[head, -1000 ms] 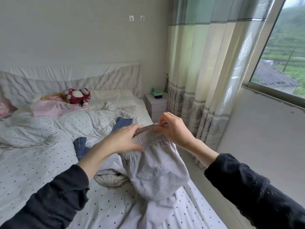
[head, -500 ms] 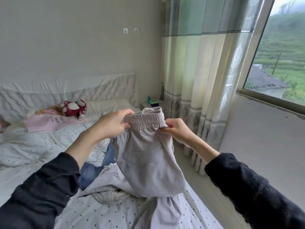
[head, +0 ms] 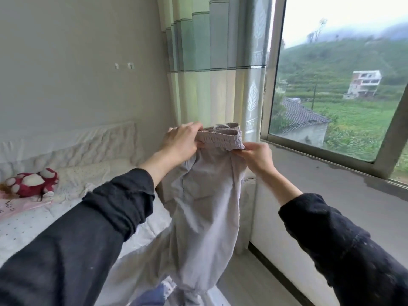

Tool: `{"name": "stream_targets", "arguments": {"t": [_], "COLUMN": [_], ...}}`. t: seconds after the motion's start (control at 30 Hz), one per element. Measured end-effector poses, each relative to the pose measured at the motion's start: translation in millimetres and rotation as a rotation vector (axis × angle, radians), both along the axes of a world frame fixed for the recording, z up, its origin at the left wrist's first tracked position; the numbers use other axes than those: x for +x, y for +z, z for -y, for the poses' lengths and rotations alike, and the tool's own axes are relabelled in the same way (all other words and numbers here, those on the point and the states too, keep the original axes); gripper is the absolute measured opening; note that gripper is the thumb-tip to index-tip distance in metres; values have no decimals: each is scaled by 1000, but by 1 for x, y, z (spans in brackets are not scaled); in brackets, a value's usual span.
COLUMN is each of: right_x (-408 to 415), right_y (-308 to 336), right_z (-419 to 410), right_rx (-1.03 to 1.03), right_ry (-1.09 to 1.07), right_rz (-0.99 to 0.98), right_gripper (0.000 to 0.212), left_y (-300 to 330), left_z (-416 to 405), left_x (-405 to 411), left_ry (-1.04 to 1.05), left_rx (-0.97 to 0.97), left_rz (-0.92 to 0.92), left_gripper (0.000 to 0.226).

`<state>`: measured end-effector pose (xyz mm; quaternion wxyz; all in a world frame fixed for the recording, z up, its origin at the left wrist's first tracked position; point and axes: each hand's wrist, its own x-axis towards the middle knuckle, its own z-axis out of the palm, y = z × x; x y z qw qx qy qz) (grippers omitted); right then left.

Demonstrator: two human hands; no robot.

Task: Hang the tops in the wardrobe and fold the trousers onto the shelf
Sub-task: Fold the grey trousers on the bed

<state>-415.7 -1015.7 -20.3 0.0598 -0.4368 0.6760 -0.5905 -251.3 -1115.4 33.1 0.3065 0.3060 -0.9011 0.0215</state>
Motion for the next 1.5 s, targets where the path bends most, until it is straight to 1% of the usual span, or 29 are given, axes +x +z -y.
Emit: {"name": "stream_targets", "arguments": {"t": [0.07, 0.17, 0.23, 0.3, 0.33, 0.47, 0.53, 0.63, 0.73, 0.87, 0.97, 1.07, 1.1, 1.2, 1.23, 1.27, 1.33, 1.4, 1.43, 1.5], "right_x": [-49, -111, -134, -155, -162, -171, -164, -145, -112, -57, 7, 74, 101, 172, 214, 234, 297, 351, 368, 401], "right_y": [20, 54, 73, 95, 106, 141, 148, 150, 143, 121, 99, 76, 67, 43, 31, 23, -1, -27, -39, -61], "right_z": [-12, -30, -38, -47, -51, -72, -79, -81, -75, -60, -46, -31, -27, -19, -16, -14, -13, -12, -12, -14], "right_rx": [-49, -64, -80, -137, -161, -209, -209, -181, -171, -125, -91, -55, -44, -11, -8, 0, 34, 68, 83, 112], "right_ry": [-67, -143, -191, -255, -295, -400, -429, -444, -397, -297, -155, -37, 2, 107, 172, 212, 344, 478, 525, 612], "right_rz": [-10, -67, -99, -149, -187, -367, -460, -560, -606, -695, -756, -753, -757, -763, -741, -745, -736, -722, -718, -716], "right_gripper": [20, 8, 7, 5, 7, 13, 16, 20, 20, 18, 20, 18, 19, 19, 20, 20, 22, 24, 24, 25], "left_y": [11, 28, 42, 62, 73, 106, 114, 115, 107, 81, 57, 35, 25, -3, -16, -23, -47, -74, -88, -116], "left_z": [-7, -19, -23, -27, -30, -40, -39, -35, -30, -22, -13, -4, -5, -13, -18, -22, -32, -40, -41, -50], "left_x": [-56, -126, -154, -181, -192, -210, -206, -188, -149, -81, -5, 73, 104, 183, 229, 249, 319, 383, 405, 446], "left_ry": [-11, -49, -78, -123, -147, -220, -255, -238, -224, -193, -116, -50, -25, 39, 100, 138, 240, 323, 359, 458], "left_rx": [-19, -13, -17, -50, -64, -102, -118, -122, -126, -99, -84, -79, -75, -4, 17, 30, 61, 106, 137, 191], "left_rz": [-63, -133, -163, -230, -268, -367, -407, -418, -410, -400, -377, -356, -351, -410, -425, -434, -419, -392, -381, -352], "left_gripper": [37, 40, 43, 40, 38, 33, 29, 26, 25, 15, 12, 13, 14, 36, 38, 36, 28, 26, 27, 17]}}
